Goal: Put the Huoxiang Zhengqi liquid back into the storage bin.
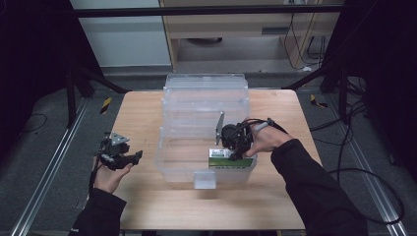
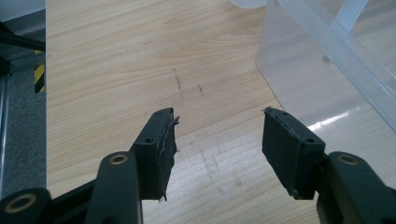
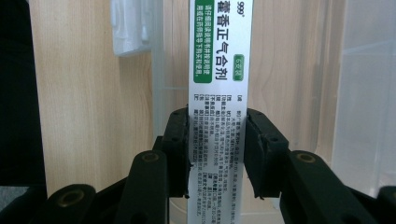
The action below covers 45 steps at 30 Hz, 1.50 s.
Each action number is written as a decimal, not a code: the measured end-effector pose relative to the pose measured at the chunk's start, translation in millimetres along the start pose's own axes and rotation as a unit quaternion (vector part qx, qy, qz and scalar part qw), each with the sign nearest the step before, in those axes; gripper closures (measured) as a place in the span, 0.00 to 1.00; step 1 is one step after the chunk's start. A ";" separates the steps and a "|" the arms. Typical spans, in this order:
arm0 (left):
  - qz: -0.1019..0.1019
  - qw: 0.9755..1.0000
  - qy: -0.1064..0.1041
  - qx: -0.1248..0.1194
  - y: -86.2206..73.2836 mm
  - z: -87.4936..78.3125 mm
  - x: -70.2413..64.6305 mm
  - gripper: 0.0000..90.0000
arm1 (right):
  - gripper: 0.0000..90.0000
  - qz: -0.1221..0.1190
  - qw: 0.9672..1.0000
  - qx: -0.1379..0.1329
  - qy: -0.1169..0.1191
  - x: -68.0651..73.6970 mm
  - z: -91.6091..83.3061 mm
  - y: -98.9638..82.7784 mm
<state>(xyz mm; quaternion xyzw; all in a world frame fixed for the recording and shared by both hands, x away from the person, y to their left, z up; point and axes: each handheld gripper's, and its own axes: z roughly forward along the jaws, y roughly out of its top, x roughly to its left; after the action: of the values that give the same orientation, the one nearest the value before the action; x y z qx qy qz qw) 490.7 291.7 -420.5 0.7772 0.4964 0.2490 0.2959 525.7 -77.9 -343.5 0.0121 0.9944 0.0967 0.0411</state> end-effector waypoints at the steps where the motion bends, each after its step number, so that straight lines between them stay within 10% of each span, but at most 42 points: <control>1: 0.000 1.000 0.000 0.000 0.0 0.0 0.0 0.48 | 0.71 -0.001 1.000 -0.001 -0.002 0.0 1.4 0.4; 45: 0.000 1.000 0.001 0.000 -0.1 -0.4 0.5 0.48 | 0.70 0.002 1.000 0.025 -0.004 1.3 21.9 3.0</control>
<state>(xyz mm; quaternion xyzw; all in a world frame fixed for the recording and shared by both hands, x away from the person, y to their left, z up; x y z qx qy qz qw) 490.6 292.3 -420.3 0.7768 0.4969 0.2499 0.2953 526.4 -70.7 -364.5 0.0152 0.9963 0.0715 0.0446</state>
